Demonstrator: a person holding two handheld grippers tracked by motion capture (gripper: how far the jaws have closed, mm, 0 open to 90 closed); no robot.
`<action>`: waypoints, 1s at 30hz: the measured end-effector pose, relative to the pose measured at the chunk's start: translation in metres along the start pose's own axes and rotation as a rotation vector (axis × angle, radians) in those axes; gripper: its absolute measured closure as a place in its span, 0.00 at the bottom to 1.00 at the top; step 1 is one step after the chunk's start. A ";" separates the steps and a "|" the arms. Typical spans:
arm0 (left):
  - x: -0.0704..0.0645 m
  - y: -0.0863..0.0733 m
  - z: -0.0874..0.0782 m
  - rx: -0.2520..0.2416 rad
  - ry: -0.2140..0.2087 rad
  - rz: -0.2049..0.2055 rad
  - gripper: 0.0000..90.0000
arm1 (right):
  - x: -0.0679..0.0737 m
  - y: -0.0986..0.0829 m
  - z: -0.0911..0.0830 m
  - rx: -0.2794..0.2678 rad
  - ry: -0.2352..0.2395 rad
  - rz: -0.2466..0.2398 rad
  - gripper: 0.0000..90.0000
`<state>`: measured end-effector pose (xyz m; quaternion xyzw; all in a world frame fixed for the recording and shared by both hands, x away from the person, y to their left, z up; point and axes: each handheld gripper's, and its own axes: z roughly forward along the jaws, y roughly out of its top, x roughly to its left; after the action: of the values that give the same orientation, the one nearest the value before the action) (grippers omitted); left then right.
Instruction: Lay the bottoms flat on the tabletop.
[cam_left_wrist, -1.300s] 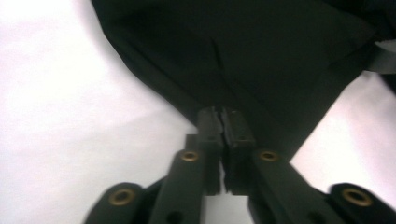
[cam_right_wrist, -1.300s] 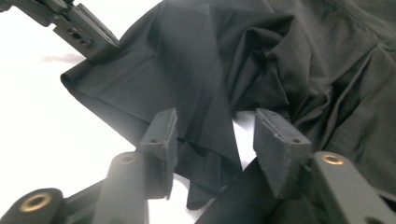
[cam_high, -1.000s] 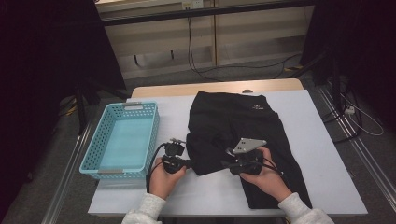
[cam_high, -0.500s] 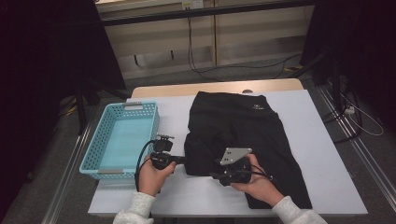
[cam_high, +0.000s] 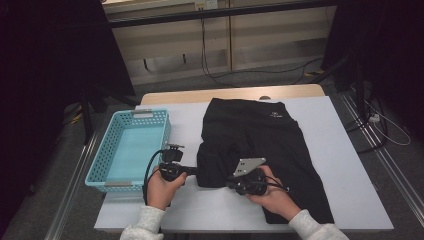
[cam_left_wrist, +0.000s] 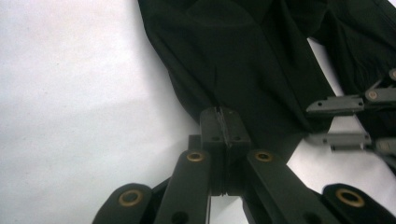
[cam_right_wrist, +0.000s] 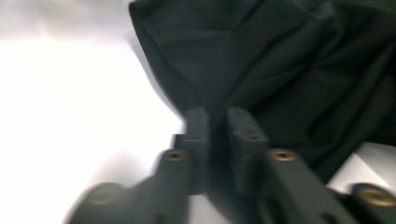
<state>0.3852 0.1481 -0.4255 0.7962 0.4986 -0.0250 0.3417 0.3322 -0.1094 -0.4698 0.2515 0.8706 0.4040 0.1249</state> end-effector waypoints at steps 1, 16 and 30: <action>0.000 0.000 0.000 -0.003 0.000 -0.002 1.00 | -0.001 -0.001 -0.001 0.003 -0.009 0.001 0.97; -0.005 -0.002 -0.007 0.013 -0.009 0.020 1.00 | 0.018 -0.003 -0.010 0.017 0.100 -0.003 0.99; 0.011 0.013 0.029 -0.102 0.158 0.077 0.59 | 0.023 -0.009 -0.017 0.023 0.128 -0.004 0.99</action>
<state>0.4096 0.1367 -0.4453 0.7958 0.4939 0.0764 0.3418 0.3027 -0.1132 -0.4660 0.2249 0.8819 0.4088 0.0671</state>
